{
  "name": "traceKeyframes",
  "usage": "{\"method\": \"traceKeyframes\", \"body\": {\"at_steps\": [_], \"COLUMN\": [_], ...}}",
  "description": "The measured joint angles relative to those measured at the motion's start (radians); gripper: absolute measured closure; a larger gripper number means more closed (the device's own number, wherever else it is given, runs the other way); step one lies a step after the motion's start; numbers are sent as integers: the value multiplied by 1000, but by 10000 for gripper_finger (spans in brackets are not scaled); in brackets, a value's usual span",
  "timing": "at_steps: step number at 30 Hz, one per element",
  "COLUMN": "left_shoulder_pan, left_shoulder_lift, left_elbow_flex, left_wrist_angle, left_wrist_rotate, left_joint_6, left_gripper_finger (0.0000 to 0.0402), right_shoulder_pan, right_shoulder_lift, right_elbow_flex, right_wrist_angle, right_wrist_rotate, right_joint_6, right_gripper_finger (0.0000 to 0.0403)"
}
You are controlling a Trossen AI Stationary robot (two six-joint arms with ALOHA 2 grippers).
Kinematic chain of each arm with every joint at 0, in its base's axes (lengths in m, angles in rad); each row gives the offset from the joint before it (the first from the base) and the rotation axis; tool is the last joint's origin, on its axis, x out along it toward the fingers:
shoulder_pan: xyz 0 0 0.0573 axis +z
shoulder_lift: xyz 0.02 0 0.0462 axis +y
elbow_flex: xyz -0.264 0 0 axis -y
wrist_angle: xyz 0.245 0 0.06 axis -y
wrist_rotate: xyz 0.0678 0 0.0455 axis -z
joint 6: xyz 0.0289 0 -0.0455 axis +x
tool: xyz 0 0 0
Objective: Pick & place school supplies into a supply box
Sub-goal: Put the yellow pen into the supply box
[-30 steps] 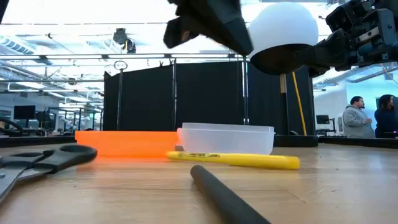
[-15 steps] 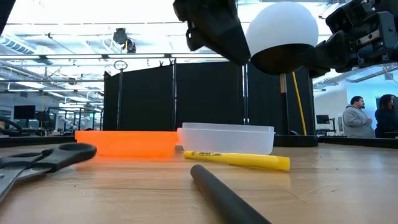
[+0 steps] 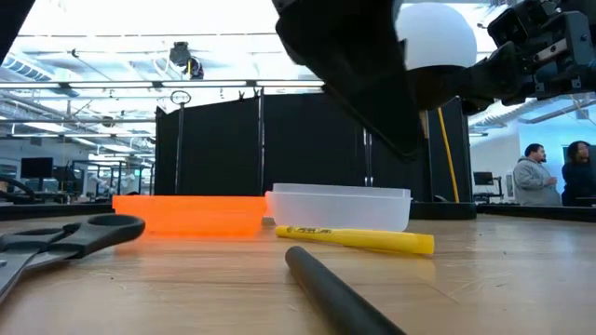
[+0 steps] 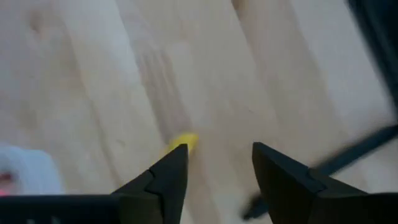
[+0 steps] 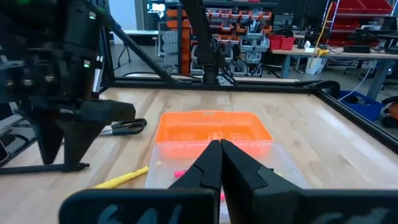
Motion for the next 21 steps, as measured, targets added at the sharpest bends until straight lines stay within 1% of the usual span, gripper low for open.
{"method": "traceKeyframes", "body": {"at_steps": [3, 8, 10, 13, 16, 21], "left_shoulder_pan": [-8, -7, -7, -7, 0, 6], "left_shoulder_lift": [37, 76, 84, 84, 82, 82], "left_elbow_flex": [59, 83, 72, 57, 57, 57], "left_wrist_angle": [-82, -202, -212, -185, -176, -176], "left_wrist_rotate": [-67, -93, -149, -221, -230, -197], "left_joint_6": [73, 191, 241, 273, 287, 318], "left_gripper_finger": [200, 191, 190, 190, 190, 190], "right_shoulder_pan": [0, 0, 0, 0, 0, 0], "right_shoulder_lift": [0, 0, 0, 0, 0, 0], "right_elbow_flex": [0, 0, 0, 0, 0, 0], "right_wrist_angle": [0, -1, -3, -10, -10, -14], "right_wrist_rotate": [0, 0, 0, 0, 1, 1], "right_joint_6": [2, 2, 2, 2, 2, 1], "right_gripper_finger": [403, 403, 403, 403, 403, 403]}}
